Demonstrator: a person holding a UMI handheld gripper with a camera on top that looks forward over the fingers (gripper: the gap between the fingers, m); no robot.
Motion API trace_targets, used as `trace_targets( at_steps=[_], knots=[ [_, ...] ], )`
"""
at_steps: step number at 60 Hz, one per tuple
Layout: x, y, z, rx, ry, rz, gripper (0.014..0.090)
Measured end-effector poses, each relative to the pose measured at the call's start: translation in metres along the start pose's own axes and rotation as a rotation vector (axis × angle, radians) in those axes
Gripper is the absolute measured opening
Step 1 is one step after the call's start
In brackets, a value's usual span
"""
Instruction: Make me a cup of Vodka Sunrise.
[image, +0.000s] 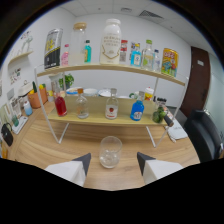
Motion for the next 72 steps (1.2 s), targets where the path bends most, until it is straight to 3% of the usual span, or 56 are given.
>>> trace_targets(
  at_steps=[14,22,43,55,63,72],
  knots=[
    [-0.001,0.008,-0.019,-0.008,0.033,-0.003,0.0861],
    [-0.031,0.016,-0.031,0.001,0.019,0.018,0.0855],
    [-0.144,-0.054,0.004,0.237,-0.081,0.110,0.0861],
    [-0.169,-0.103,0.056,0.295,-0.086,0.130,0.0859],
    [-0.180,-0.123,0.088,0.314,-0.091,0.109,0.0800],
    [-0.190,-0.131,0.118,0.299,-0.093,0.089,0.0674]
  ],
)
